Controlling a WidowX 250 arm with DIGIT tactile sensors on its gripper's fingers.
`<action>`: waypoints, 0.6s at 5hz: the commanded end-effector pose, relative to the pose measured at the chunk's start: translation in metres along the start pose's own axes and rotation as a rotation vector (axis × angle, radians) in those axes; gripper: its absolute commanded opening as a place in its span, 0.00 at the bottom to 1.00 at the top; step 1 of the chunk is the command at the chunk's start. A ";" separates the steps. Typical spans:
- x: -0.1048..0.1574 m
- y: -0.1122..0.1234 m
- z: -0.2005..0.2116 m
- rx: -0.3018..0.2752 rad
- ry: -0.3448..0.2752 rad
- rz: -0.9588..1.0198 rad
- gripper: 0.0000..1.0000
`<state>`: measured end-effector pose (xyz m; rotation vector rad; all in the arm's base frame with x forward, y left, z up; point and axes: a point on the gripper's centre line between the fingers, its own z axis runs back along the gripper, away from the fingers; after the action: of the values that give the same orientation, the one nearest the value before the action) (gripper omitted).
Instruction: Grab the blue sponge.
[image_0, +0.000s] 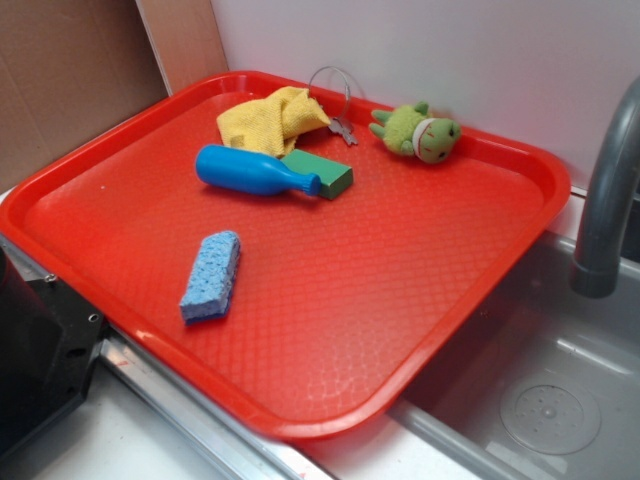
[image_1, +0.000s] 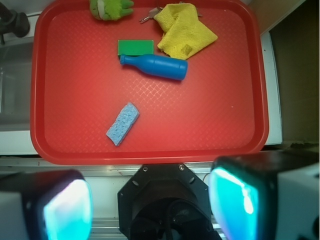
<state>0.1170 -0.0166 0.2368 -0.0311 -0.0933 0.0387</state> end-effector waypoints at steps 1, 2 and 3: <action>0.000 0.000 0.000 0.000 0.000 0.000 1.00; 0.012 -0.022 -0.052 -0.016 -0.012 0.104 1.00; 0.019 -0.028 -0.093 -0.026 0.013 0.203 1.00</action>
<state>0.1419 -0.0442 0.1416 -0.0630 -0.0622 0.2555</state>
